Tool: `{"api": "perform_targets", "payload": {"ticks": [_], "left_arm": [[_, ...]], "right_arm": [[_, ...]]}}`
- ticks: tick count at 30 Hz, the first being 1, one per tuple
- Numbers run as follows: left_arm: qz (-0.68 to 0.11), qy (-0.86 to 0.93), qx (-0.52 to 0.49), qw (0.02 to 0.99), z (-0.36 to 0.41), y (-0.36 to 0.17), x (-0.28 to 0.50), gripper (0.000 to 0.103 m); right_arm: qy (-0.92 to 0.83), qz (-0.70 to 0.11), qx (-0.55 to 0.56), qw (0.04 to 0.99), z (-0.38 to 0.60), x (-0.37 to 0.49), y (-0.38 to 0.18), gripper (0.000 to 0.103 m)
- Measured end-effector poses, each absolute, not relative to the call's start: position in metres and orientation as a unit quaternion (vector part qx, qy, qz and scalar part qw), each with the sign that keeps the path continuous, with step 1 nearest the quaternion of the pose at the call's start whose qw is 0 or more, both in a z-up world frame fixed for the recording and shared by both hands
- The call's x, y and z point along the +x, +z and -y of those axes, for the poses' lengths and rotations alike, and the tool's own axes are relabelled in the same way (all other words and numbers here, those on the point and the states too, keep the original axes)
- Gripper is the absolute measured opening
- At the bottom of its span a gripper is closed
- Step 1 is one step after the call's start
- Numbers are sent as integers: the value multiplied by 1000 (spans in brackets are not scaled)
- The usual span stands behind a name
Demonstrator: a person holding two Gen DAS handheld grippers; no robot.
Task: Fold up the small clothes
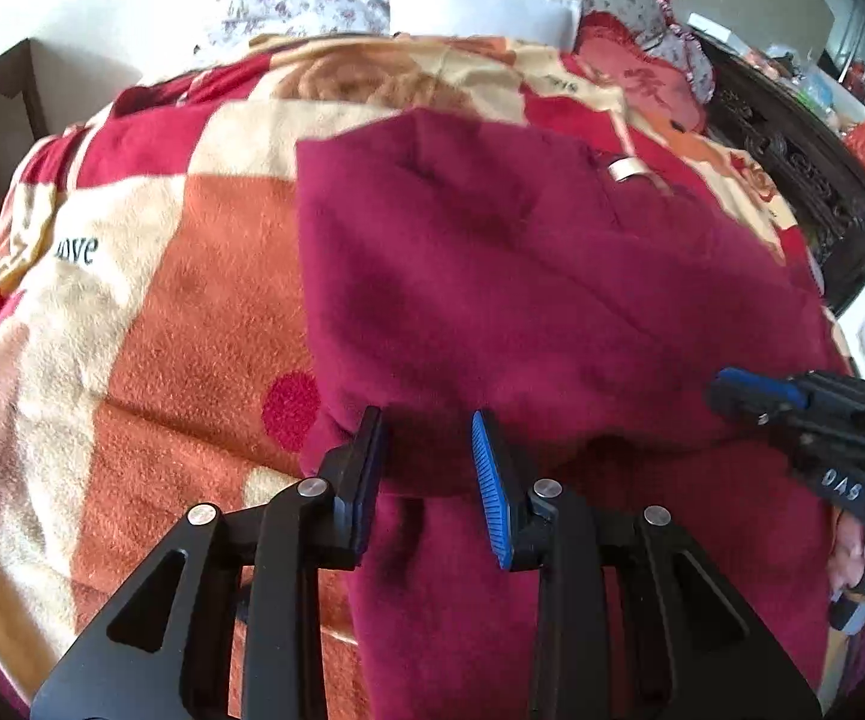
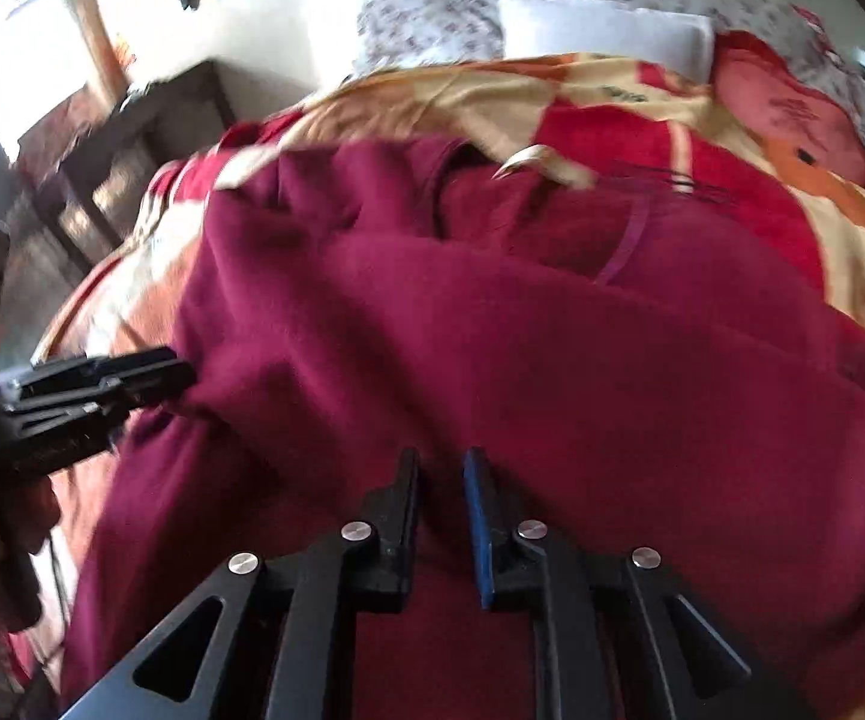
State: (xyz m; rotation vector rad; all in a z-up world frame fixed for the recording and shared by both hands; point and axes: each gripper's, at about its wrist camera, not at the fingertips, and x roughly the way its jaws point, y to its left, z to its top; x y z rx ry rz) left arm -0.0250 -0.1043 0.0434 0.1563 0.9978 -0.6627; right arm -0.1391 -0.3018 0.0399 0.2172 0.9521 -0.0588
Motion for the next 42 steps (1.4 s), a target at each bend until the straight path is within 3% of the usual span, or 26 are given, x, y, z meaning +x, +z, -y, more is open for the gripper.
{"api": "perform_targets", "payload": {"ticks": [4,9,12,15,19,21,29,42], "left_arm": [[-452,-320,62,830,108,60,-34,28],[-451,-335,69,824,135,63,-44,28],[-471,-342,82,809,157,49,-44,40],[-485,-338,95,801,168,36,-46,40],[-483,-336,96,803,169,36,-49,40],[-486,-337,89,802,168,37,-48,40],[-488,-333,96,801,170,31,-48,40],[-490,-336,96,799,172,27,-45,42]], "right_arm": [[-78,-433,103,892,332,-169,56,21],[-117,-439,130,881,362,-186,46,21],[-123,-449,144,873,369,-187,35,21],[-119,-425,165,882,381,-201,51,21],[-172,-394,134,893,411,-228,74,40],[-191,-411,136,881,431,-237,71,40],[-178,-371,324,852,484,-259,52,40],[-202,-339,471,789,527,-239,7,40]]}}
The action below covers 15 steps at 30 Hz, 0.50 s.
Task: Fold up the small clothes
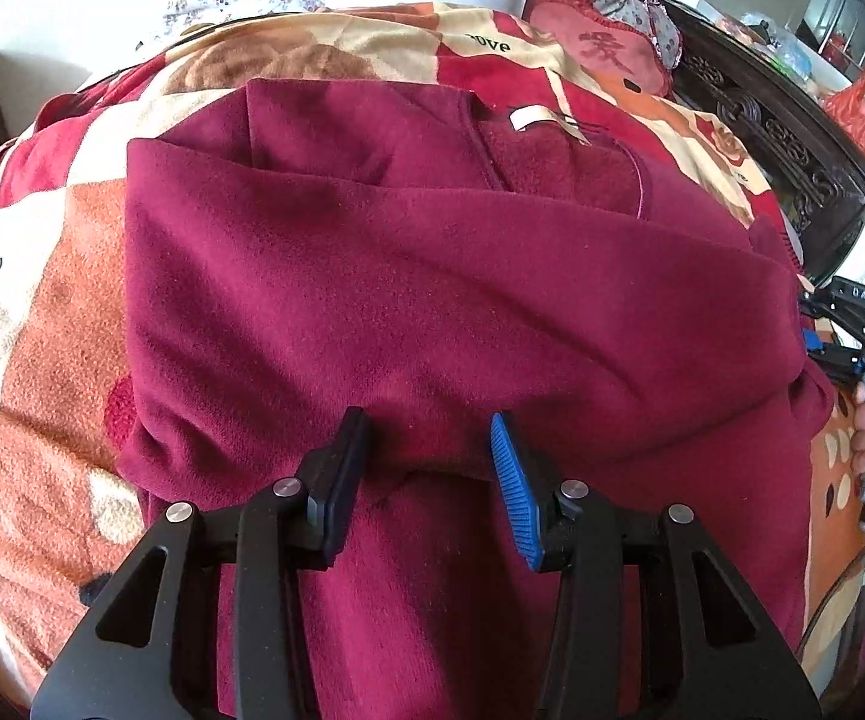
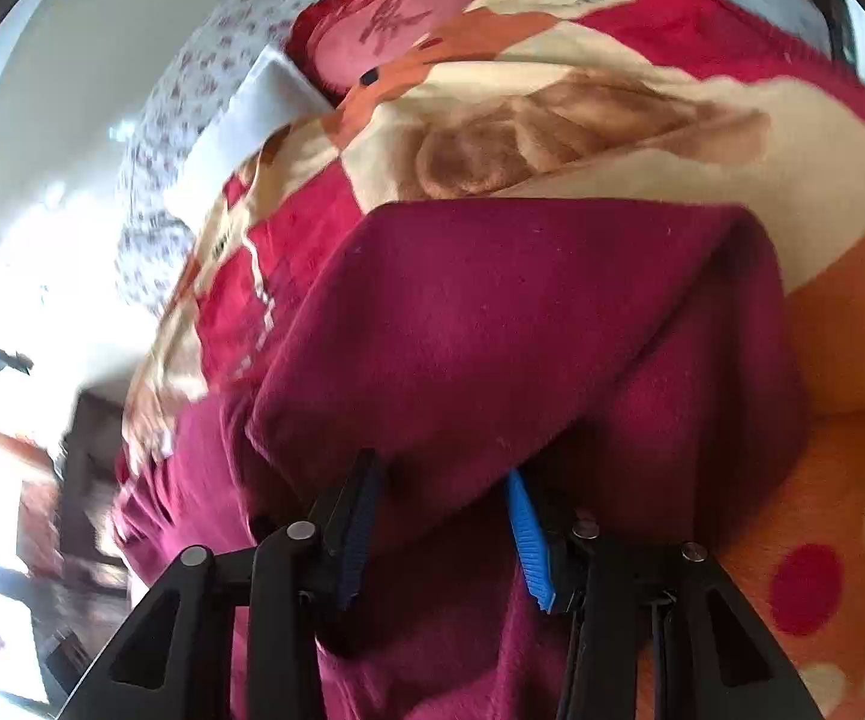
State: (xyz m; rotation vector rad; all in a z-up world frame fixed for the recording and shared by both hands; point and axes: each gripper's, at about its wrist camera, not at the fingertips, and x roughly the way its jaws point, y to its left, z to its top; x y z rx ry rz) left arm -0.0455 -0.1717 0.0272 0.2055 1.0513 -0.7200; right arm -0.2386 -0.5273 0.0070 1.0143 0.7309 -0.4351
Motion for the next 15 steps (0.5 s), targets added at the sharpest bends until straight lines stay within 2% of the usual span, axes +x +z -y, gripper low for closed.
{"api": "perform_targets", "payload": {"ticks": [1,5,7,15], "left_arm": [[-490,-335,96,799,172,27,-46,42],[-488,-336,99,799,173,26,-45,42],[-488,-337,98,799,173,26,-45,42],[-484,-334,95,803,168,35,-44,42]], "right_arm": [[-201,-328,471,793,528,-239,8,39],[-202,-320,437,816,526,-240,16,8],[-195,-308,425,829,524,-247,26,5],[-161,-275,350,881,514,-279,104,4]]}}
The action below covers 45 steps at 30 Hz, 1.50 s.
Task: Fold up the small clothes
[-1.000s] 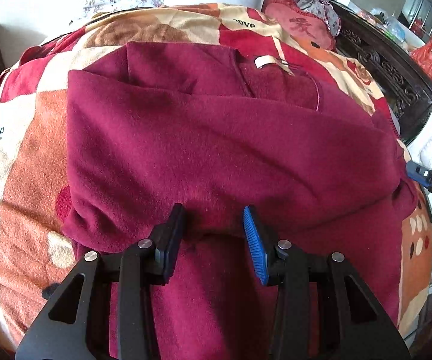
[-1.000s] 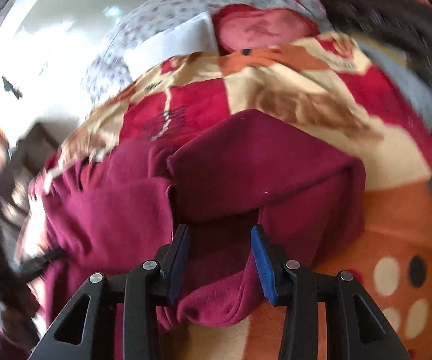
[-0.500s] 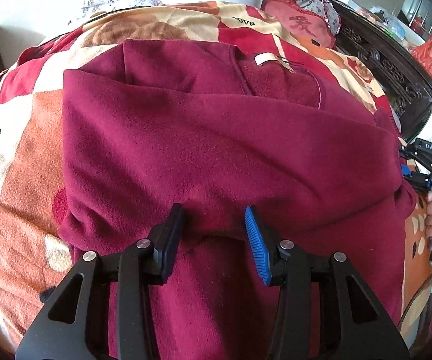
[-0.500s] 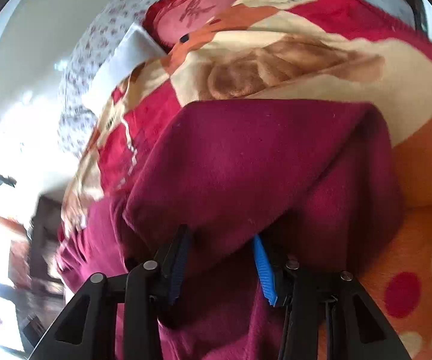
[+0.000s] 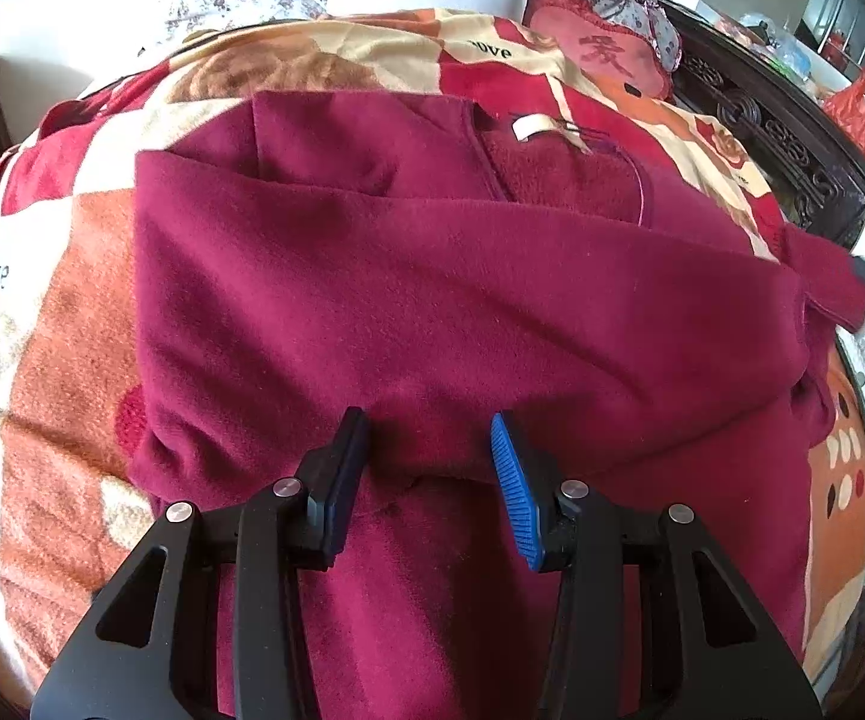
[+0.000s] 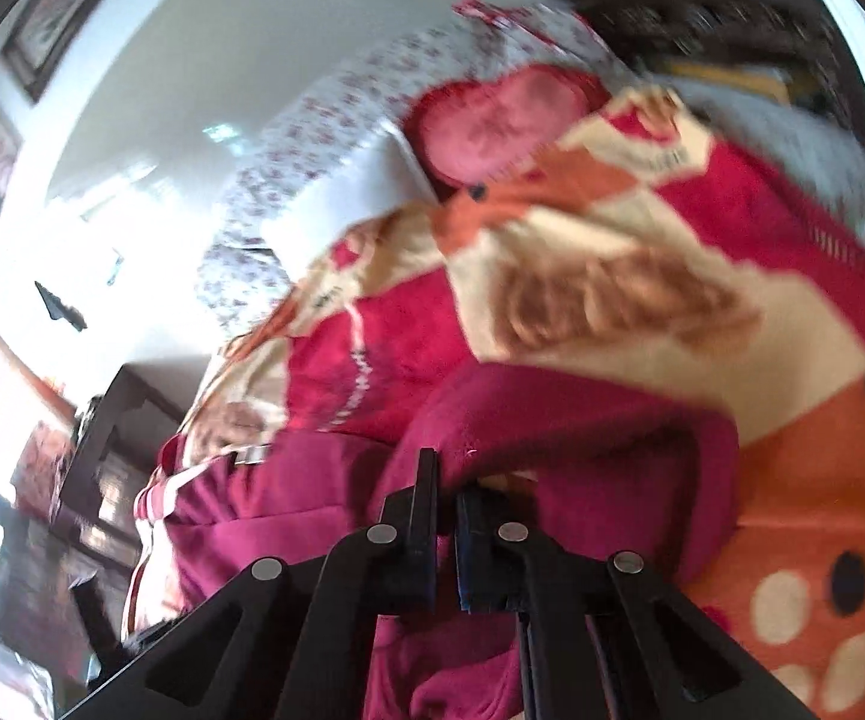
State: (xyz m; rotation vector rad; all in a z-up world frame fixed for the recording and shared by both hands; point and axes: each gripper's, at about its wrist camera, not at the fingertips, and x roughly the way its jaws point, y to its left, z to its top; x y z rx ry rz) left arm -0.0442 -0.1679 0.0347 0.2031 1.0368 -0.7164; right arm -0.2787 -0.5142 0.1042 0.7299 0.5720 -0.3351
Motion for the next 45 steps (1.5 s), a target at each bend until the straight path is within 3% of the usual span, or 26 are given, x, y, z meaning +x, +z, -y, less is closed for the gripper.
{"api": "perform_targets", "payload": {"ticks": [10,17,33,45], "left_arm": [[-464,-332,79,817,149,60,-46,42],[-447,-324,49,832,124,81,-40,42],[-438,-277,54,854,77,78,-22,42],[-452,-260,38,853,54,68,-15,42]], "right_arm": [[-22,-243,253,936,468,-312,209,4],[74,-270,212,936,412,-268,223,4],[184,-412,160,878,301,-119,148,4],[146,-532,189,812,269,-19,48,6]]}}
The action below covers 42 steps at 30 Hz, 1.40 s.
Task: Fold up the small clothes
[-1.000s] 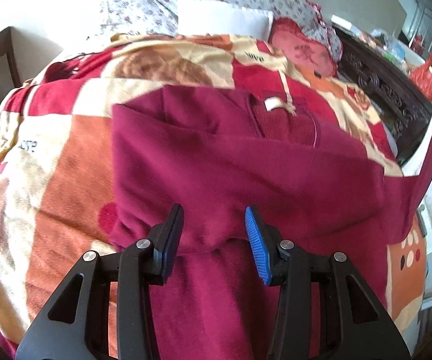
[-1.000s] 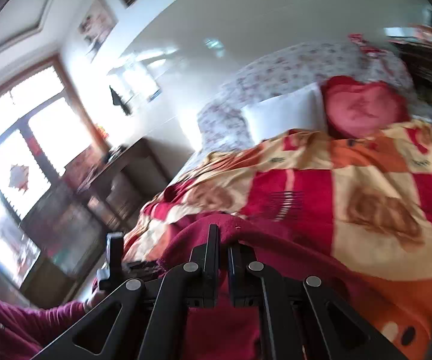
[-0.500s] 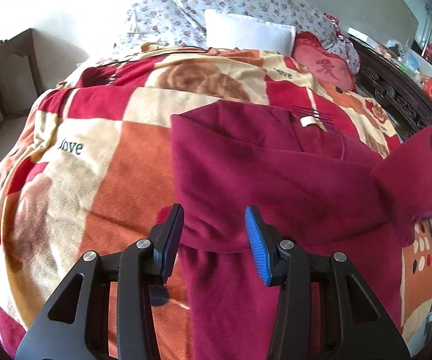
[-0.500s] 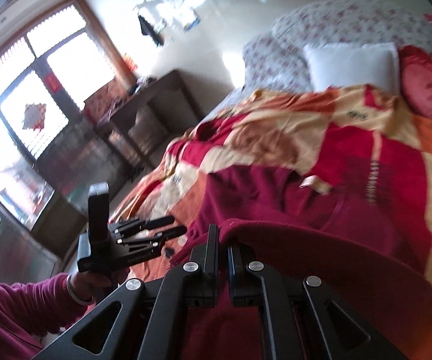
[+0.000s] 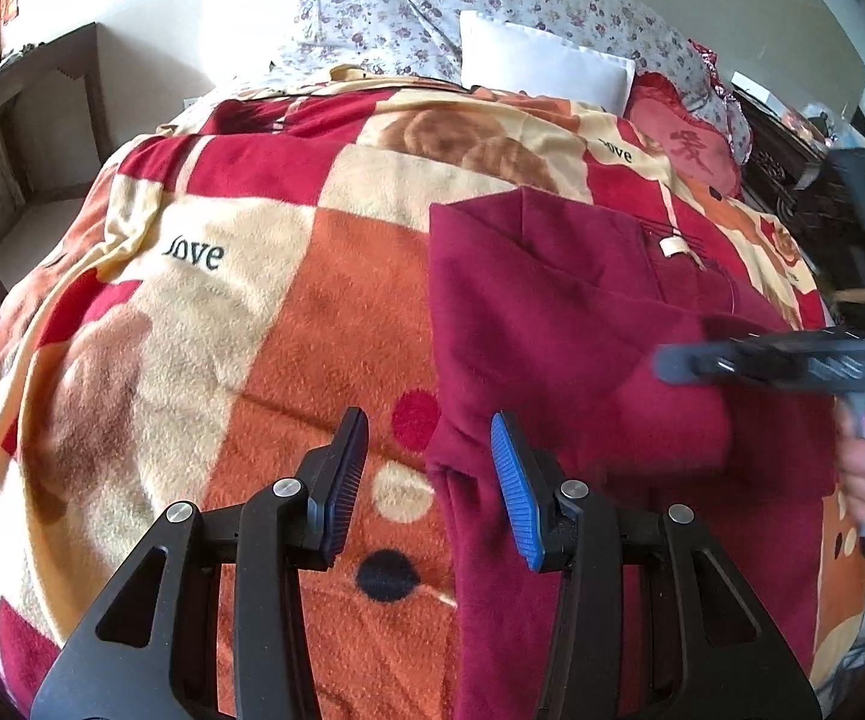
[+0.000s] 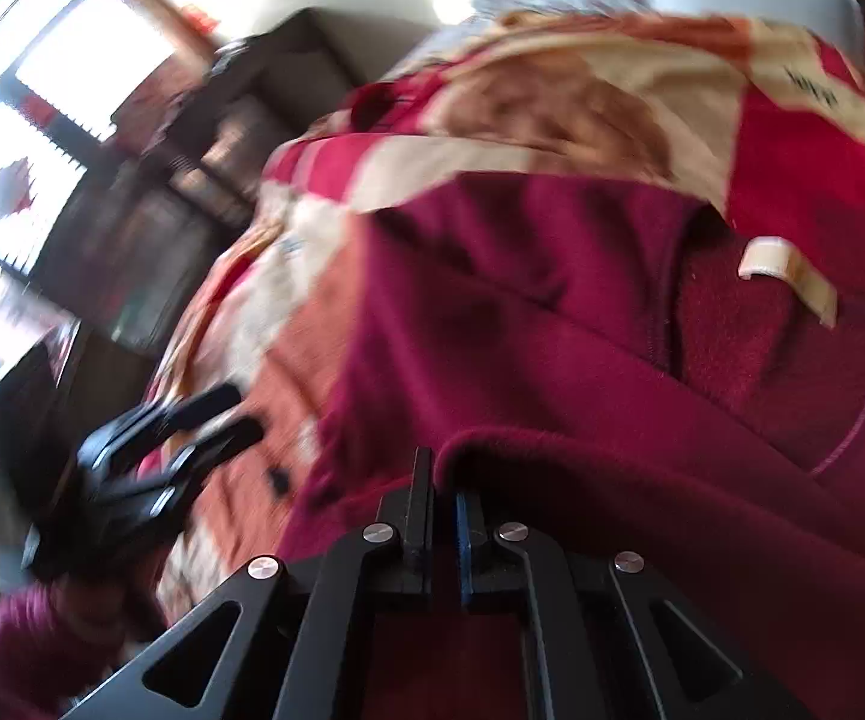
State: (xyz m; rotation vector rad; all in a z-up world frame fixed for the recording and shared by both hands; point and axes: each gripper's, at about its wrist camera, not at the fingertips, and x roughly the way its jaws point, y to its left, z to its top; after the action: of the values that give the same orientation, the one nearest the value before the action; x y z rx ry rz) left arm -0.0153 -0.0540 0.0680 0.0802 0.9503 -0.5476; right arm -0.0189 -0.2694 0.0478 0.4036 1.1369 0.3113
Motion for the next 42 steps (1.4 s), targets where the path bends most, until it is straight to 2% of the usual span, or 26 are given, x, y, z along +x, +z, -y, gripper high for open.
{"api": "perform_targets", "payload": {"ticks": [3,4,5,7,17,29,30,31,34,38,42], "left_arm": [[-451,-269,44,850,57,68,-19,42],[-450,-273,44,849,58,68,-20,42],[-450,-278,45,847,60,69,-21,42],[-451,-290,44,843,64,69,-21,42],[-456,-319,28,830,91,65,-10,42],[-482,-336,32,809,152,46,8,42],[-486,-345,29,802,156,47,7,31],[-487,-351,29,799,159,49,6,12],[-467,-371,37,802,161,74,0,10],[-434,-393,-1,811,138,116,0,10],[-432,-365,-4,825,110,128,10,10]], "right_arm": [[133,-518,240,810,277,-14,41,19],[138,-511,256,809,279,-17,42,27],[150,-497,279,808,282,-21,45,41],[159,-475,304,810,288,-30,54,52],[122,-409,323,845,329,-128,93,52],[-30,-364,359,859,408,-272,80,52],[-43,-364,364,857,416,-278,78,52],[-62,-365,368,853,426,-284,74,52],[-95,-366,366,850,443,-287,69,52],[-116,-366,357,852,463,-275,67,53],[-125,-360,360,852,471,-256,66,54]]}}
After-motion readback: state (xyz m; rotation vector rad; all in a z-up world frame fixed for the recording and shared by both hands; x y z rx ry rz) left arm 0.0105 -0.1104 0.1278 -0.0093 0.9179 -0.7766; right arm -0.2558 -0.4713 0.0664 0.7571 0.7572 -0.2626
